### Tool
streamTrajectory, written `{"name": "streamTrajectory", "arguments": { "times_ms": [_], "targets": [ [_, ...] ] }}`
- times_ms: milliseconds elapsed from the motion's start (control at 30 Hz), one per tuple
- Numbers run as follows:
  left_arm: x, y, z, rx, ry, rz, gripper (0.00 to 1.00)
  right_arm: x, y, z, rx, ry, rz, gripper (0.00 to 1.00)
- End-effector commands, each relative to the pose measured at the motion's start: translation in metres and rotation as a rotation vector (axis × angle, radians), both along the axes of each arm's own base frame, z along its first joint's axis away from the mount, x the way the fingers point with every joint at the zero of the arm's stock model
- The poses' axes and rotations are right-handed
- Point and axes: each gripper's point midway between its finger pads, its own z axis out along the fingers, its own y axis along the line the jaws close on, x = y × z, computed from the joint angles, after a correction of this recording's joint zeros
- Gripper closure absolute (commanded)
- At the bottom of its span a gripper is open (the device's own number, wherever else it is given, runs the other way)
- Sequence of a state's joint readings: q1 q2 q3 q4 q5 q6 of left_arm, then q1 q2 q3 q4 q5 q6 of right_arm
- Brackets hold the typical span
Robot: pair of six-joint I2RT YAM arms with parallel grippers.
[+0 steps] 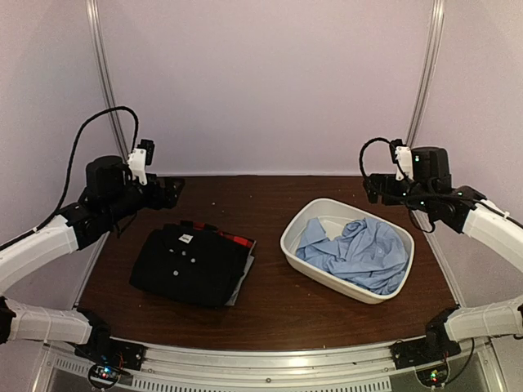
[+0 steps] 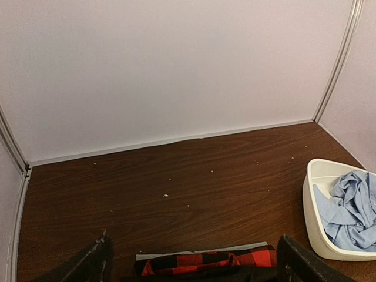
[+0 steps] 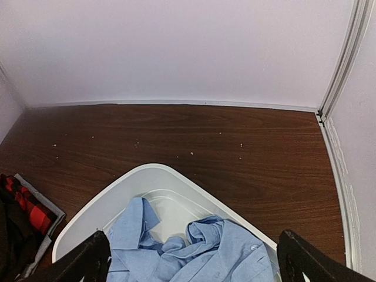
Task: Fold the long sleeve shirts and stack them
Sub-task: Move the square-folded shirt to the corner of the board.
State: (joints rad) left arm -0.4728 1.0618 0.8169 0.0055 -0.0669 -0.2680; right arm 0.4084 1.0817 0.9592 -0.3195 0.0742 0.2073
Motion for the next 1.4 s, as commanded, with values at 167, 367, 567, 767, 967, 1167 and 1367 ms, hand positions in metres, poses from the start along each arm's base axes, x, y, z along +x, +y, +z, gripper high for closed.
{"name": "streamTrajectory", "arguments": {
  "times_ms": [167, 367, 567, 767, 967, 1167, 1367],
  "targets": [
    [0.003, 0.0, 0.007, -0.009, -0.033, 0.006, 0.02, -0.001, 0.004, -0.003, 0.009, -0.001, 0.018, 0.0],
    [0.003, -0.001, 0.006, -0.01, -0.024, -0.002, 0.02, -0.002, 0.005, -0.005, 0.015, 0.009, 0.019, 0.0],
    [-0.006, -0.025, -0.025, -0.01, 0.098, -0.115, 0.02, -0.005, 0.002, -0.011, 0.011, 0.033, 0.008, 0.0],
    [-0.037, -0.06, -0.075, 0.084, 0.233, -0.168, 0.05, -0.004, 0.009, -0.017, 0.04, 0.048, 0.026, 0.0],
    [-0.08, -0.084, -0.131, 0.149, 0.418, -0.168, 0.07, -0.005, 0.012, -0.022, 0.063, 0.059, 0.035, 0.0],
    [-0.094, -0.069, -0.185, 0.178, 0.579, -0.035, 0.04, -0.005, 0.015, -0.027, 0.082, 0.066, 0.04, 0.0],
    [-0.079, -0.066, -0.217, 0.25, 0.628, 0.019, 0.07, -0.003, 0.017, -0.029, 0.08, 0.073, 0.041, 0.0]
  ]
}}
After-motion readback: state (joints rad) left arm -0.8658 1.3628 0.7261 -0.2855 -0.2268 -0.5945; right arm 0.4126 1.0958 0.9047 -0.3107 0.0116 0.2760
